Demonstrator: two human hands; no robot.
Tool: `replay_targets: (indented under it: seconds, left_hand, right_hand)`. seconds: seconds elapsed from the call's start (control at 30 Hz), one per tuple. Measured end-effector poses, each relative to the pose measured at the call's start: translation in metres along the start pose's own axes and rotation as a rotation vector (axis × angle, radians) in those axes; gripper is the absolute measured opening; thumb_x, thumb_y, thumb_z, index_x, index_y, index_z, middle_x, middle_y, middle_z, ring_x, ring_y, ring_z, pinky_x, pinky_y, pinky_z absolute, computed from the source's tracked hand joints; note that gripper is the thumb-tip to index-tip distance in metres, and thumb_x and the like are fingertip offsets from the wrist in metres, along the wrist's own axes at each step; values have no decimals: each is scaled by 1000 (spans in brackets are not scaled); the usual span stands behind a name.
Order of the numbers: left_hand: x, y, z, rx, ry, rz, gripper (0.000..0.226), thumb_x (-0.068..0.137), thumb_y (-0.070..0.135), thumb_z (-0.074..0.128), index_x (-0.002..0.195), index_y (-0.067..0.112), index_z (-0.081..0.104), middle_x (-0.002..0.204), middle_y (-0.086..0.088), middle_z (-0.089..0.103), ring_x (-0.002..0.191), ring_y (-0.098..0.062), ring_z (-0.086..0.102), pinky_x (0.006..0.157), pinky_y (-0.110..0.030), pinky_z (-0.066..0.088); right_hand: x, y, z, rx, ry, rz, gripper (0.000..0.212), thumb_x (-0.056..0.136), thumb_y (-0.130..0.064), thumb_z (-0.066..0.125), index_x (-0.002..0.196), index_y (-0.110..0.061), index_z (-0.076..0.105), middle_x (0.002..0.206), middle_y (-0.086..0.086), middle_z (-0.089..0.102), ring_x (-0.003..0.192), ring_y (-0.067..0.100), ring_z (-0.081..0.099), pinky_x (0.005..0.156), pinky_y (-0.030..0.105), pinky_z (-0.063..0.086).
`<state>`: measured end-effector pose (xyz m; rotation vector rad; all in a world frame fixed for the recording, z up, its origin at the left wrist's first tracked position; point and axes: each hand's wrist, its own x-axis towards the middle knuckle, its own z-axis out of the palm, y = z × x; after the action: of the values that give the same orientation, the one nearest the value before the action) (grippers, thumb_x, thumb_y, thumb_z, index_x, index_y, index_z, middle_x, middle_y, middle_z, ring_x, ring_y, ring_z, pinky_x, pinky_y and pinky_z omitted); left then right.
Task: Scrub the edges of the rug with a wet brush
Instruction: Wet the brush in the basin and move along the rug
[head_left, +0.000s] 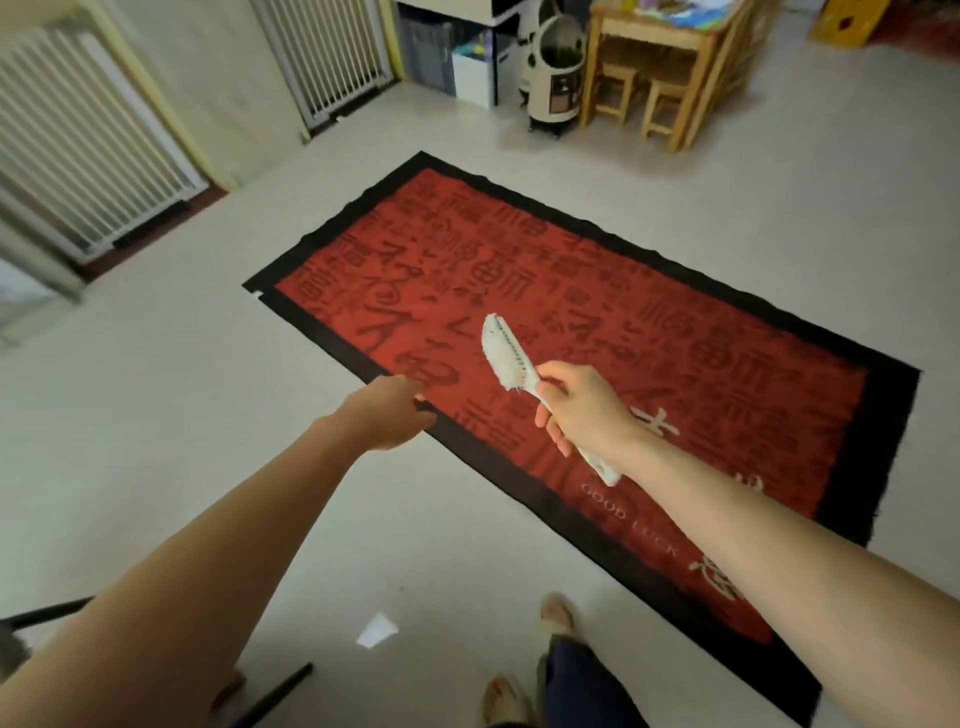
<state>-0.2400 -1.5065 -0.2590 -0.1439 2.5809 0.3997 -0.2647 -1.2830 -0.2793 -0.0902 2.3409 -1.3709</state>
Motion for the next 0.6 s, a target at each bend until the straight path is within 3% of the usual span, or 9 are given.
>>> replay_targets:
  seconds: [0.3,0.6]
  left_hand:
    - [145,-76,-55,92,-34,-78,38,98,31,52,133,16,55,129,-6,60,117,-27,56,97,-39,46]
    - [295,-122,-60,218,-255,26,40,100,33,47,137,17,50,135,-3,56,122,-25,53,97,-38,44]
  right_hand:
    - [175,-11,59,82,-69,67,23,98,-6,42,102,-12,64,67,13,62,36,16,45,35,24,36]
    - [276,10,98,174,52,269,25,97,-1,39,101,-4,64,62,14,57,31,13,41,29,21,30]
